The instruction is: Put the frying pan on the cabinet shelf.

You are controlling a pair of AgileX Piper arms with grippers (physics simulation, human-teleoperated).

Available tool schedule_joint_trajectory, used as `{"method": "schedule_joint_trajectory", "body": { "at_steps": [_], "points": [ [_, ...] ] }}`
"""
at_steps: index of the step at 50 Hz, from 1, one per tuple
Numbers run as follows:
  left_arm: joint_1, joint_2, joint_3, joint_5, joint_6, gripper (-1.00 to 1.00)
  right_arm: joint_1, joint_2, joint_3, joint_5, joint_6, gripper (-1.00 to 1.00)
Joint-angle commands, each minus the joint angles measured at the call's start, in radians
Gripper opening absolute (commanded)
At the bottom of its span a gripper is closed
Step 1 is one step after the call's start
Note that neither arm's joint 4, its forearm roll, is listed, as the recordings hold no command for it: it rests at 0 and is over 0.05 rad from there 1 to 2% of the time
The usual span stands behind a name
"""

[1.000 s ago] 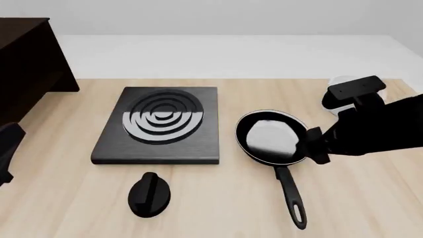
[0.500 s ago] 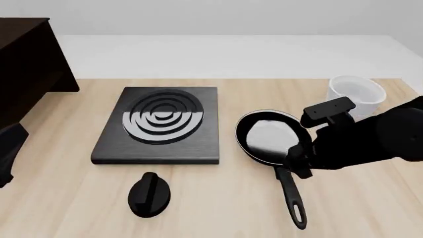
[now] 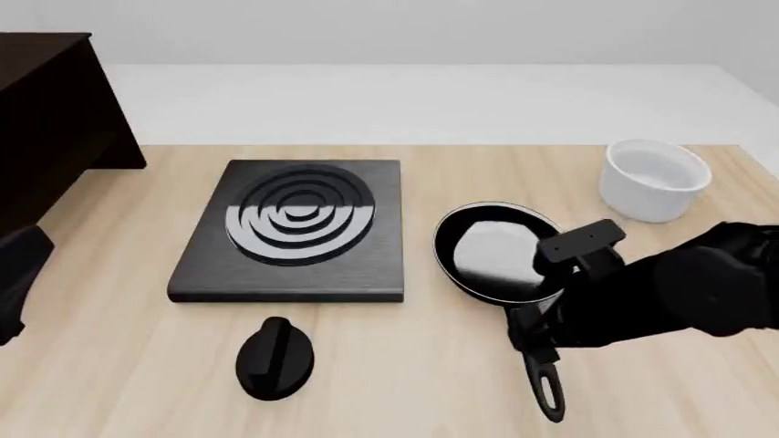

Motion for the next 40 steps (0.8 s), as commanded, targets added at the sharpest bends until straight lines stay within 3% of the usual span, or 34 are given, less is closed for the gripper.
{"method": "schedule_joint_trajectory", "body": {
  "at_steps": [1, 20, 22, 25, 26, 27, 28, 34, 35, 36, 37, 39, 40],
  "points": [
    [-0.002, 0.004, 0.009, -0.011, -0.002, 1.00, 0.023, 0.034, 0.048, -0.057, 0.029, 1.00],
    [-0.001, 0.007, 0.008, -0.010, 0.001, 1.00, 0.063, 0.064, 0.115, -0.126, 0.099, 1.00],
    [-0.001, 0.007, 0.012, -0.013, 0.001, 1.00, 0.082, 0.063, 0.126, -0.135, 0.138, 1.00],
    [-0.002, 0.006, 0.014, -0.014, 0.002, 1.00, 0.083, 0.055, 0.138, -0.136, 0.145, 1.00],
    [-0.002, 0.006, 0.013, -0.014, 0.001, 1.00, 0.099, 0.046, 0.147, -0.140, 0.194, 1.00],
    [-0.002, 0.006, 0.013, -0.014, 0.001, 1.00, 0.102, 0.045, 0.150, -0.141, 0.201, 1.00],
    [-0.003, 0.007, 0.014, -0.016, 0.003, 1.00, 0.093, 0.049, 0.154, -0.144, 0.168, 1.00],
    [-0.005, 0.013, 0.015, -0.022, 0.003, 1.00, 0.071, 0.055, 0.165, -0.166, 0.170, 1.00],
    [-0.006, 0.013, 0.016, -0.022, 0.002, 1.00, 0.072, 0.054, 0.164, -0.166, 0.173, 1.00],
    [-0.007, 0.013, 0.017, -0.023, 0.003, 1.00, 0.086, 0.049, 0.166, -0.166, 0.213, 1.00],
    [-0.008, 0.013, 0.015, -0.021, 0.002, 1.00, 0.087, 0.047, 0.168, -0.167, 0.233, -1.00],
    [-0.008, 0.014, 0.013, -0.019, 0.003, 1.00, 0.078, 0.041, 0.157, -0.153, 0.206, -1.00],
    [-0.007, 0.016, 0.012, -0.020, 0.003, 1.00, 0.071, 0.031, 0.155, -0.146, 0.221, -1.00]
  ]
}}
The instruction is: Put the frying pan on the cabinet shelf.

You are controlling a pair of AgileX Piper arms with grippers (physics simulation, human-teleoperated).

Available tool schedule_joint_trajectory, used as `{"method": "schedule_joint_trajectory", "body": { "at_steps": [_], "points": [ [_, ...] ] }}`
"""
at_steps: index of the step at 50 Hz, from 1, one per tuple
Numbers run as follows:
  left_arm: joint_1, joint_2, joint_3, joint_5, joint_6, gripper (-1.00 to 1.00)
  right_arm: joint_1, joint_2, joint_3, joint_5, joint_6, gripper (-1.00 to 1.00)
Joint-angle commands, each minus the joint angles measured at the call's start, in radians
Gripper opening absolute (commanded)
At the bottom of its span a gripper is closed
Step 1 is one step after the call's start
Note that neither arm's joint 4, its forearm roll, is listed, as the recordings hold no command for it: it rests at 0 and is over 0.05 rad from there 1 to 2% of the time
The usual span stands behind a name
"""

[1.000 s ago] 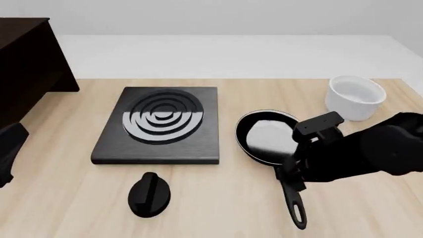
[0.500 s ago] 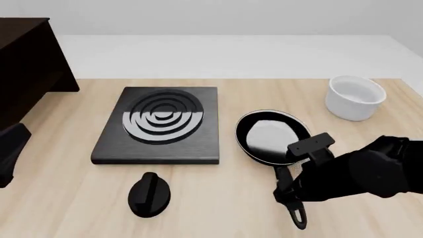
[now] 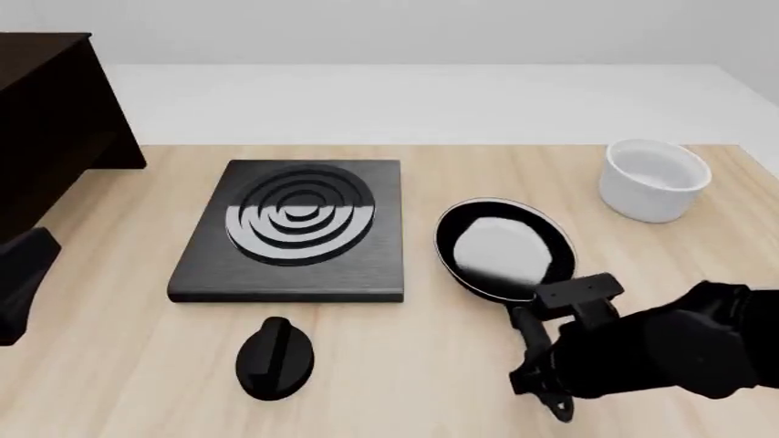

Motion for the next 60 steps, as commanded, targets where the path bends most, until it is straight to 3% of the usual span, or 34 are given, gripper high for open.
{"method": "schedule_joint_trajectory", "body": {
  "at_steps": [1, 3, 5, 6, 10, 12, 15, 18, 23, 27, 35, 39, 41, 44, 48, 55, 60],
  "points": [
    [-0.003, 0.006, -0.002, -0.002, 0.001, 1.00, 0.000, -0.020, 0.003, 0.003, 0.048, -1.00],
    [-0.002, 0.006, -0.004, 0.000, 0.000, 1.00, 0.000, -0.027, -0.001, 0.008, 0.061, -1.00],
    [-0.002, 0.007, -0.005, 0.000, 0.001, 1.00, -0.018, -0.031, -0.005, 0.014, 0.033, -1.00],
    [-0.002, 0.006, -0.005, 0.000, 0.000, 1.00, -0.016, -0.035, -0.002, 0.013, 0.049, -1.00],
    [-0.005, 0.006, 0.004, -0.007, 0.002, 1.00, -0.032, -0.045, -0.006, 0.023, 0.027, -1.00],
    [-0.007, 0.006, 0.003, -0.006, 0.001, 1.00, -0.073, -0.063, -0.017, 0.036, -0.019, -1.00],
    [-0.007, 0.007, 0.002, -0.007, 0.001, 1.00, -0.085, -0.076, -0.028, 0.053, -0.029, -1.00],
    [-0.006, 0.005, -0.001, -0.004, 0.002, 1.00, -0.157, -0.136, -0.050, 0.083, -0.045, -1.00],
    [-0.005, 0.007, -0.007, 0.002, 0.008, 1.00, -0.239, -0.230, -0.053, 0.101, -0.123, -1.00],
    [-0.007, 0.007, -0.001, -0.004, 0.004, 1.00, -0.232, -0.268, -0.059, 0.116, -0.126, -1.00],
    [-0.008, 0.013, 0.000, -0.006, 0.018, 1.00, -0.249, -0.312, -0.118, 0.169, -0.224, -1.00],
    [-0.010, 0.012, 0.003, -0.007, 0.013, 1.00, -0.252, -0.325, -0.160, 0.189, -0.239, -1.00],
    [-0.017, 0.015, 0.003, -0.005, 0.003, 1.00, -0.251, -0.322, -0.172, 0.193, -0.229, -1.00],
    [-0.033, 0.012, 0.014, -0.007, -0.070, 1.00, -0.263, -0.338, -0.190, 0.197, -0.272, -1.00],
    [-0.031, 0.014, 0.010, -0.008, -0.061, 1.00, -0.259, -0.345, -0.221, 0.217, -0.269, -1.00],
    [-0.045, 0.009, 0.003, 0.002, -0.076, 1.00, -0.267, -0.387, -0.269, 0.204, -0.372, -1.00],
    [-0.045, 0.007, 0.002, 0.002, -0.078, 1.00, -0.259, -0.405, -0.282, 0.181, -0.366, -1.00]
  ]
}}
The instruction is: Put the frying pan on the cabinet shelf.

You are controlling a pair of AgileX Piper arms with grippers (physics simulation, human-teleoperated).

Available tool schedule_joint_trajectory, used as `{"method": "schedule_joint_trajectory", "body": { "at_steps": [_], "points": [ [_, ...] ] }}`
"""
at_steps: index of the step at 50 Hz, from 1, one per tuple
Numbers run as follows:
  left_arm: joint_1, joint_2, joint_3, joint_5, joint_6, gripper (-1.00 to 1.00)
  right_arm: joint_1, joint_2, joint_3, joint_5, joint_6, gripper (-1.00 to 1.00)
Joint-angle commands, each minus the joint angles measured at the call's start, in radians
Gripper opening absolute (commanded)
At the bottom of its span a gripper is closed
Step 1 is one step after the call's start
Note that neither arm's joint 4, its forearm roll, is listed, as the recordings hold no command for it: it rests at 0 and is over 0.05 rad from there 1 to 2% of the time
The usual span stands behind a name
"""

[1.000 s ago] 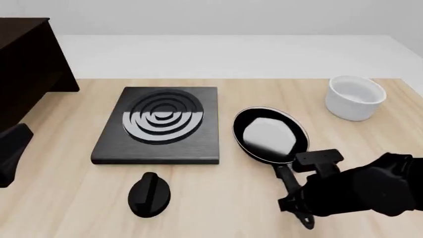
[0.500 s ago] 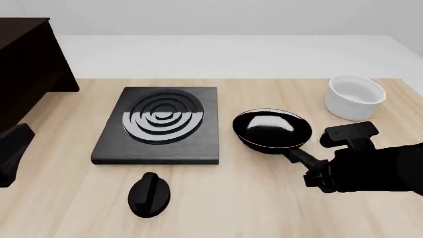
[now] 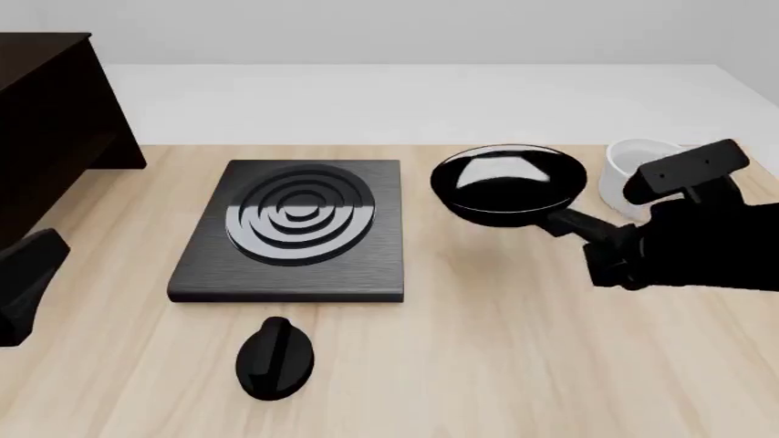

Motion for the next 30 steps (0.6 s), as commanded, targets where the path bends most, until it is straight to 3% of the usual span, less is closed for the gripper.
{"method": "schedule_joint_trajectory", "body": {
  "at_steps": [1, 4, 6, 13, 23, 30],
  "points": [
    [-0.012, -0.001, -0.004, 0.003, -0.021, 1.00, -0.003, -0.058, -0.073, -0.024, -0.045, -1.00],
    [-0.013, 0.002, -0.007, 0.000, -0.025, 1.00, 0.002, -0.073, -0.078, -0.037, -0.064, -1.00],
    [-0.014, 0.003, -0.008, -0.002, -0.034, 1.00, 0.005, -0.068, -0.083, -0.037, -0.048, -1.00],
    [-0.037, -0.011, 0.007, -0.007, -0.140, 1.00, 0.035, -0.050, -0.100, -0.065, -0.052, -1.00],
    [-0.070, -0.035, -0.024, 0.009, -0.187, 1.00, 0.095, 0.009, -0.159, -0.090, -0.014, -1.00],
    [-0.086, -0.051, -0.011, -0.003, -0.319, 1.00, 0.176, 0.111, -0.242, -0.090, 0.031, -1.00]
  ]
}}
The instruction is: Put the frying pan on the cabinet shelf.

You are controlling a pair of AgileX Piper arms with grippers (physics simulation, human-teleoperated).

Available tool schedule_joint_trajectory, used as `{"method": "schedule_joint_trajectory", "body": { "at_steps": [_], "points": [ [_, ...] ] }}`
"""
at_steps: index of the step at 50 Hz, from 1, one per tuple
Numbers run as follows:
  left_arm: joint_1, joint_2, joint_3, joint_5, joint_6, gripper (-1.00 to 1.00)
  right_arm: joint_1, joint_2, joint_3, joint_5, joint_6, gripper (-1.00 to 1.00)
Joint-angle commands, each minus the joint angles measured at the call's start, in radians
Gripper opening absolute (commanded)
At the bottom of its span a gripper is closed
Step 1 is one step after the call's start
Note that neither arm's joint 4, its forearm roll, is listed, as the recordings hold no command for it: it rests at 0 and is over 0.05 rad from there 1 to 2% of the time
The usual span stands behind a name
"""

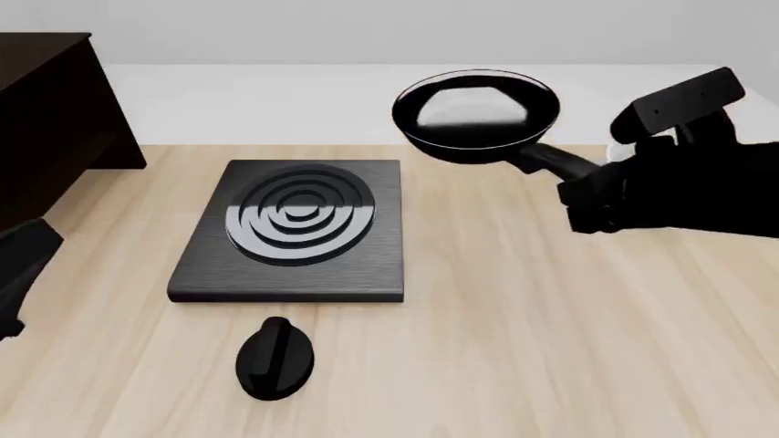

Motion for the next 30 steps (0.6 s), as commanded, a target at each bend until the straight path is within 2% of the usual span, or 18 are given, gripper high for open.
{"method": "schedule_joint_trajectory", "body": {
  "at_steps": [1, 5, 6, 8, 9, 20, 23, 25, 29, 30],
  "points": [
    [-0.025, -0.030, 0.006, -0.006, -0.170, 1.00, 0.102, 0.106, -0.124, -0.019, 0.052, -1.00],
    [-0.061, -0.065, 0.031, -0.013, -0.301, 1.00, 0.133, 0.146, -0.171, -0.012, 0.062, -1.00],
    [-0.072, -0.093, 0.048, -0.016, -0.364, 1.00, 0.138, 0.155, -0.183, -0.011, 0.060, -1.00],
    [-0.069, -0.132, 0.070, -0.012, -0.438, 1.00, 0.154, 0.174, -0.206, -0.003, 0.060, -1.00],
    [-0.072, -0.138, 0.073, -0.014, -0.456, 1.00, 0.160, 0.183, -0.222, 0.003, 0.063, -1.00],
    [-0.089, -0.158, 0.063, -0.025, -0.533, 1.00, 0.219, 0.276, -0.376, 0.040, 0.057, -1.00],
    [-0.097, -0.141, 0.027, -0.016, -0.506, 1.00, 0.235, 0.299, -0.409, 0.043, 0.065, -1.00],
    [-0.102, -0.145, 0.028, -0.027, -0.535, 1.00, 0.246, 0.317, -0.437, 0.045, 0.067, -1.00],
    [-0.109, -0.122, 0.011, -0.045, -0.551, 1.00, 0.271, 0.356, -0.483, 0.044, 0.063, -1.00],
    [-0.105, -0.121, 0.031, -0.059, -0.597, 1.00, 0.282, 0.369, -0.506, 0.049, 0.068, -1.00]
  ]
}}
